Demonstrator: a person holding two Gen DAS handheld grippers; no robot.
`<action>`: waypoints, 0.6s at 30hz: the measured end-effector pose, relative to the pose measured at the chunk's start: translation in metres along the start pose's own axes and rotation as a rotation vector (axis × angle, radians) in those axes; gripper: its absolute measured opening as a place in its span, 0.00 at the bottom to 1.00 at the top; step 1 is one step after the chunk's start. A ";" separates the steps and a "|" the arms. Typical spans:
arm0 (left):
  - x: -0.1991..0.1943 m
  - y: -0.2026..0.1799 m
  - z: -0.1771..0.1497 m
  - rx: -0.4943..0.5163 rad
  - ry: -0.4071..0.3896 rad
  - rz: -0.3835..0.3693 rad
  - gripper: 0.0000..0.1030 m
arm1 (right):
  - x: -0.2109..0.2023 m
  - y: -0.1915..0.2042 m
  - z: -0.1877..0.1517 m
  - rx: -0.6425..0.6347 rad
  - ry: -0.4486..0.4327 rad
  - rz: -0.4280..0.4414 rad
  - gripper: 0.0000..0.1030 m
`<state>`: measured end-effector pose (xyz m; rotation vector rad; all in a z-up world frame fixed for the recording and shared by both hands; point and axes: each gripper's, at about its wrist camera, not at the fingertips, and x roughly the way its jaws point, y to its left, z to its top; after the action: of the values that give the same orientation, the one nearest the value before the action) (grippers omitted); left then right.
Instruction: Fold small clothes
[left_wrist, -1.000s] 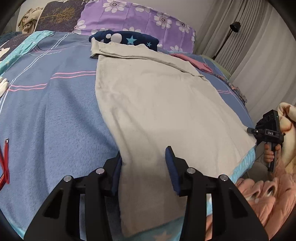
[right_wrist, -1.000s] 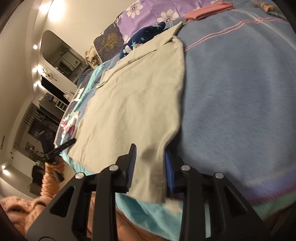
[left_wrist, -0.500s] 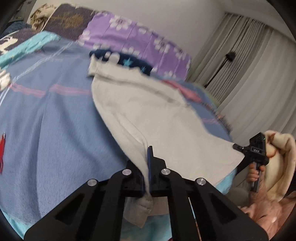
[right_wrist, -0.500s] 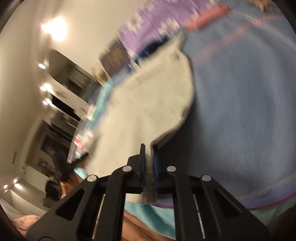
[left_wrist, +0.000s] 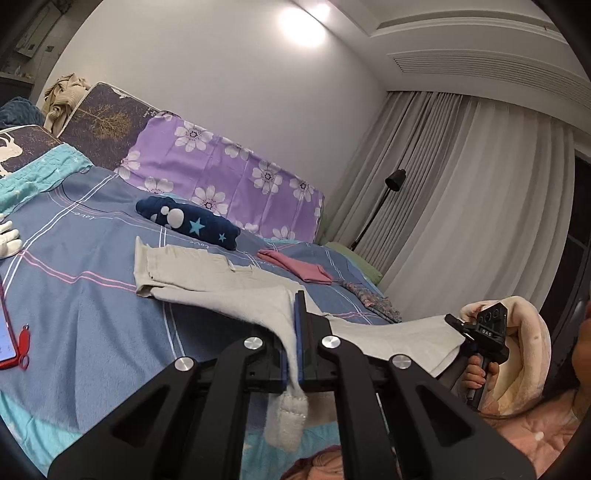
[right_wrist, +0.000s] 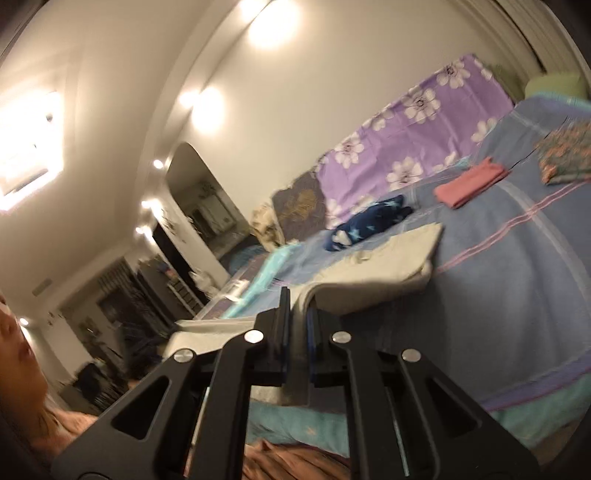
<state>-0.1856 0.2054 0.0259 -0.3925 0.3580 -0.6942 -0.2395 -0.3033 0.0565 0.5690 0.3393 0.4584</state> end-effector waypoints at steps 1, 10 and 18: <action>0.003 0.000 -0.001 0.006 0.005 0.004 0.03 | 0.005 -0.003 0.001 0.004 0.011 -0.007 0.07; 0.062 0.028 0.026 -0.064 0.048 0.047 0.03 | 0.087 -0.051 0.031 0.109 0.064 -0.058 0.07; 0.120 0.047 0.091 -0.020 0.054 0.139 0.03 | 0.141 -0.078 0.087 0.119 0.028 -0.097 0.07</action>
<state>-0.0342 0.1784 0.0607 -0.3646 0.4391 -0.5665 -0.0582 -0.3290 0.0548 0.6595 0.4212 0.3546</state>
